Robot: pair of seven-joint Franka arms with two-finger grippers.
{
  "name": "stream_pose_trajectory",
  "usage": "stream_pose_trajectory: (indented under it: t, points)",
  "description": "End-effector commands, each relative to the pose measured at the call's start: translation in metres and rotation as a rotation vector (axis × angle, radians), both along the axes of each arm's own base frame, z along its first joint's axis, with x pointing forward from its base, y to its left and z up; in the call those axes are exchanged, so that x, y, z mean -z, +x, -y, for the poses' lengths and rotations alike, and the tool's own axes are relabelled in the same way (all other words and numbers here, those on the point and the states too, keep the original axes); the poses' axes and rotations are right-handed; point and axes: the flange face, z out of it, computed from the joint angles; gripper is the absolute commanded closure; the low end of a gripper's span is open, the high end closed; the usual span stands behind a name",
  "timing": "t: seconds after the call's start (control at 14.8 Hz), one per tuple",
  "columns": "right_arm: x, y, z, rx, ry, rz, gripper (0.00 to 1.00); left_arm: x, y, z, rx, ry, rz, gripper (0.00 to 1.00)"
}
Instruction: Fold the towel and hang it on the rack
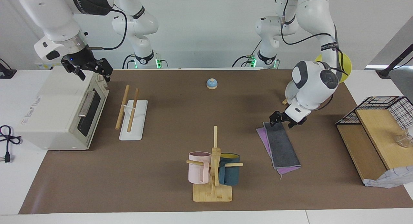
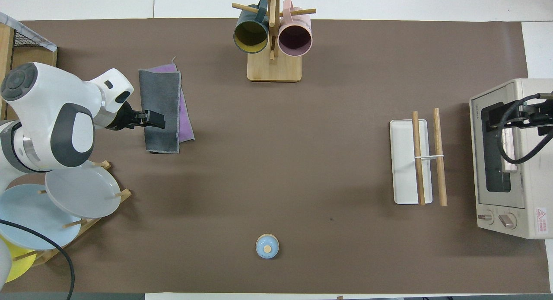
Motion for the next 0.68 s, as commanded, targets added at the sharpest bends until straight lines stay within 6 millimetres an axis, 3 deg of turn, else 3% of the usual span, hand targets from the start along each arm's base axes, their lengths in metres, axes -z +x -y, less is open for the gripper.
stream_pose_trajectory:
  t: [0.0,0.27,0.61]
  points:
    - [0.0,-0.003,0.003,-0.015,-0.004,-0.008,0.0,0.019,-0.004,-0.007,0.001,-0.033,0.016,0.0]
    - [0.001,-0.006,0.012,0.002,-0.003,-0.018,0.0,0.04,0.0,-0.016,-0.039,-0.053,0.004,0.1]
    - [0.001,-0.007,0.005,-0.018,-0.002,-0.025,0.0,0.05,0.003,-0.016,-0.048,-0.054,0.011,0.2]
